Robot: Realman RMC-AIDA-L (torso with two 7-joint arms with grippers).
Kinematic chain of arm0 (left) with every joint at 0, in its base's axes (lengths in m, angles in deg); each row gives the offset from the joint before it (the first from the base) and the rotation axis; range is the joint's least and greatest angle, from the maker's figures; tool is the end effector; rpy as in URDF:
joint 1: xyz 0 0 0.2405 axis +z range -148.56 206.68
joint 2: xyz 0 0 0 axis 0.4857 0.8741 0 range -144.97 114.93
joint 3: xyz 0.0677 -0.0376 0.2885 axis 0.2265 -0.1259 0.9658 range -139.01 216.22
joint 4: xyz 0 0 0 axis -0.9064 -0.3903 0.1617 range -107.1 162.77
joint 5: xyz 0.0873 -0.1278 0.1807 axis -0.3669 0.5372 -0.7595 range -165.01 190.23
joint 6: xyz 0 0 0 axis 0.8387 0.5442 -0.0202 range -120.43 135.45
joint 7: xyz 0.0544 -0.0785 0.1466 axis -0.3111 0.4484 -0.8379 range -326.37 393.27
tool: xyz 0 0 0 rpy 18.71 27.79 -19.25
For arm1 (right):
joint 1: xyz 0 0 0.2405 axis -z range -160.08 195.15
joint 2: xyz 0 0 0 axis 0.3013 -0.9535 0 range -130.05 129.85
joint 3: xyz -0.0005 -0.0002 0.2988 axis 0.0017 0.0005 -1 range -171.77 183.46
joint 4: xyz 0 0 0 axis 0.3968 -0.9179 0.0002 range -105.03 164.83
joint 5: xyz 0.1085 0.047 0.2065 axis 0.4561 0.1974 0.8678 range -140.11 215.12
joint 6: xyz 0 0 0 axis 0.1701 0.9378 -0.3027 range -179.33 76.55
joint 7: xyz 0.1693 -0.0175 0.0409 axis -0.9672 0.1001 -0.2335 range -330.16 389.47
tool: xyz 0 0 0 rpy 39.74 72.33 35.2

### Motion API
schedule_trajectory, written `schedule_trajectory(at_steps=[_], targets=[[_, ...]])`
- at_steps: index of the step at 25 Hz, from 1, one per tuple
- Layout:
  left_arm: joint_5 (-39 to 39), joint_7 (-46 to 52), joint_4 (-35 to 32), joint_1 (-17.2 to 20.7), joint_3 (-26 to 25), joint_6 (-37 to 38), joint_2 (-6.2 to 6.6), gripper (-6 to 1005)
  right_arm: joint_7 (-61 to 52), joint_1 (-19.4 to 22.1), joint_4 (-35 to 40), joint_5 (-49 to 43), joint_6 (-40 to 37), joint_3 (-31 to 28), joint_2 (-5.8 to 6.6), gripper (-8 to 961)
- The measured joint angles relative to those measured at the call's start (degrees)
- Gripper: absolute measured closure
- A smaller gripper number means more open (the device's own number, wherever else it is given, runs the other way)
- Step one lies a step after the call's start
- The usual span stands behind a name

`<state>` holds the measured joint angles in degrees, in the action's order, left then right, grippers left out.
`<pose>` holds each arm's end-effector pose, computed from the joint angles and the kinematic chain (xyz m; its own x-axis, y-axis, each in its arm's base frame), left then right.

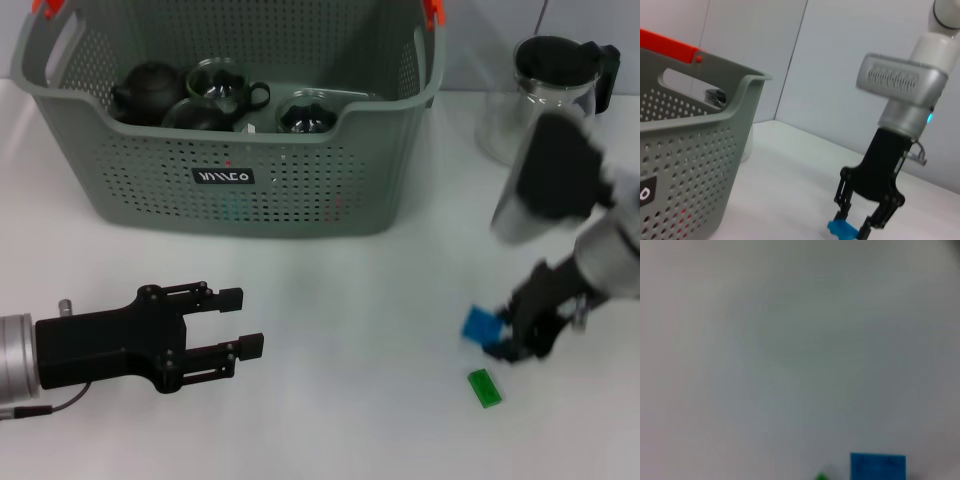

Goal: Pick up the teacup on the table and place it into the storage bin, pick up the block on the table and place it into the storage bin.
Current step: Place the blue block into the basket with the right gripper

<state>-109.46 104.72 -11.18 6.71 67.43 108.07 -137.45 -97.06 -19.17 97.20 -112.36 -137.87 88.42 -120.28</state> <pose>-0.3342 0.3061 -0.0522 0.7476 0.3558 0.5608 0.4769 -0.8753 -0.0804 0.2358 0.4016 -0.0841 0.8281 -0.3794 0.4127 -0.2916 -0.9203 -0.2609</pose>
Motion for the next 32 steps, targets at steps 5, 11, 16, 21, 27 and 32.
schedule_trajectory(at_steps=[5,11,16,21,27,32], targets=[[0.57,0.0,0.0,0.19,-0.07,0.27,0.01,337,5.82,3.65,9.8,15.22,-2.61,-12.02,0.06,516],[0.98,0.0,0.03,0.02,-1.2,0.09,0.09,336,19.73,4.79,4.04,44.73,-3.06,-23.78,0.03,516],[1.97,-0.07,0.37,-0.09,-1.8,0.33,0.2,336,25.19,0.46,-5.7,55.09,10.54,-22.75,-0.04,515],[2.36,-0.09,0.6,-0.01,-1.78,0.33,0.04,336,16.94,-10.84,-11.36,46.05,28.17,-16.35,0.11,514],[2.5,-0.09,1.26,0.26,-1.76,0.1,-0.13,335,4.39,-26.65,-25.52,29.87,39.13,-12.81,0.02,513],[2.6,-0.09,1.38,0.15,-1.86,0.41,-0.14,335,4.02,-31.44,-30.96,26.39,41.62,-9.82,-0.44,512]])
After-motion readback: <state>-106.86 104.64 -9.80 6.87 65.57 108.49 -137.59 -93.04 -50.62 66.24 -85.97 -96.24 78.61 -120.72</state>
